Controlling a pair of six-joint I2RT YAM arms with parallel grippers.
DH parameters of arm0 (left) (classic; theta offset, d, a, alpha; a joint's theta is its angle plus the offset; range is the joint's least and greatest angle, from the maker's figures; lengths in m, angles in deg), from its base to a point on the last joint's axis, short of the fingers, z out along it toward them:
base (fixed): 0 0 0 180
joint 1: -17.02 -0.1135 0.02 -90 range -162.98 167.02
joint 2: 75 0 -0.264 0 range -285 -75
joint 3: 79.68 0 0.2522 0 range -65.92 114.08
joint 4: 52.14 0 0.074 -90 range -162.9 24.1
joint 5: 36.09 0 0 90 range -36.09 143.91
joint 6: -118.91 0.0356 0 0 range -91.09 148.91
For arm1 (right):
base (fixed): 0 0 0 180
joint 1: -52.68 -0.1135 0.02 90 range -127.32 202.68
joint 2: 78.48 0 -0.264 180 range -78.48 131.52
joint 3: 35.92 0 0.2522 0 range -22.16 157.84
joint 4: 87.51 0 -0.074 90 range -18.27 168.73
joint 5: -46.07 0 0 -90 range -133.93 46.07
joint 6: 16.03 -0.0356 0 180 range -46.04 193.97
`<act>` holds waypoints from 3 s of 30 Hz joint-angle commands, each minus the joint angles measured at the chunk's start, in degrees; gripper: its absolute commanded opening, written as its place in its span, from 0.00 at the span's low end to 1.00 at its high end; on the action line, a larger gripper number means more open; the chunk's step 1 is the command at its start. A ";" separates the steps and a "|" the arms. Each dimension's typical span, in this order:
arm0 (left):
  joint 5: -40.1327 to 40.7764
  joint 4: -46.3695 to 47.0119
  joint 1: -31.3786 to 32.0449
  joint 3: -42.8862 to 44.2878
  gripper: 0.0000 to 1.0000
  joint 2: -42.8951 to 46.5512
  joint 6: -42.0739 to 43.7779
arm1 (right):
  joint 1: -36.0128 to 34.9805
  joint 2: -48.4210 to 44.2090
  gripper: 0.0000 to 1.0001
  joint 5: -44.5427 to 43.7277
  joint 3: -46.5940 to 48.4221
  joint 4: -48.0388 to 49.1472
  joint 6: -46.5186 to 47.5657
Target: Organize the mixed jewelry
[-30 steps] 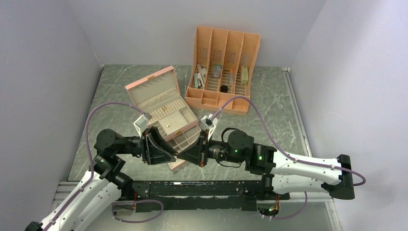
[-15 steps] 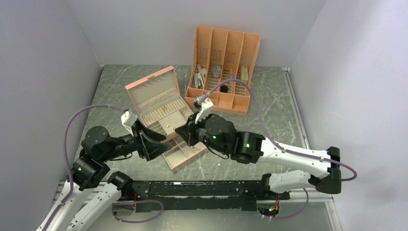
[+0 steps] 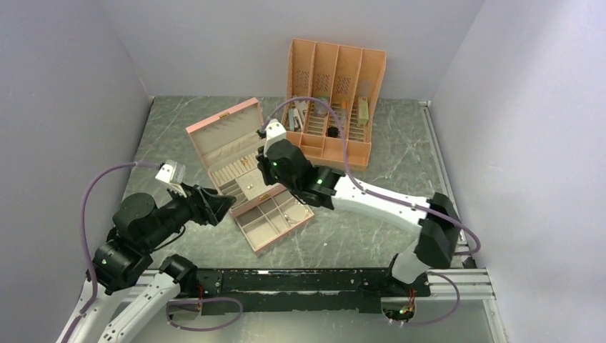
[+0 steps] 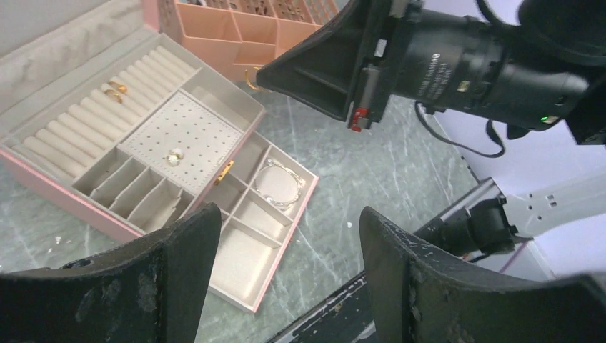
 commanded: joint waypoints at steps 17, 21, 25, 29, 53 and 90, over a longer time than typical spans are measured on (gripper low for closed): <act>9.10 1.29 -0.36 -2.85 0.73 0.63 1.33 | 8.10 23.88 0.00 7.43 9.60 15.22 12.57; 9.10 1.48 -0.36 -3.14 0.72 2.46 1.05 | 8.92 26.45 0.00 8.52 11.55 14.87 12.66; 10.60 1.60 -0.38 -3.30 0.72 3.52 0.86 | 9.20 28.39 0.00 8.92 12.10 15.44 12.60; 10.90 1.63 -0.36 -3.37 0.72 3.59 0.72 | 9.68 30.00 0.00 9.48 12.97 15.62 11.88; 10.93 1.80 -0.42 -3.55 0.72 3.33 0.64 | 10.65 34.56 0.00 9.89 14.64 15.88 10.37; 11.32 1.32 -0.38 -3.28 0.72 3.30 0.55 | 10.66 28.08 0.28 7.60 12.53 12.54 8.35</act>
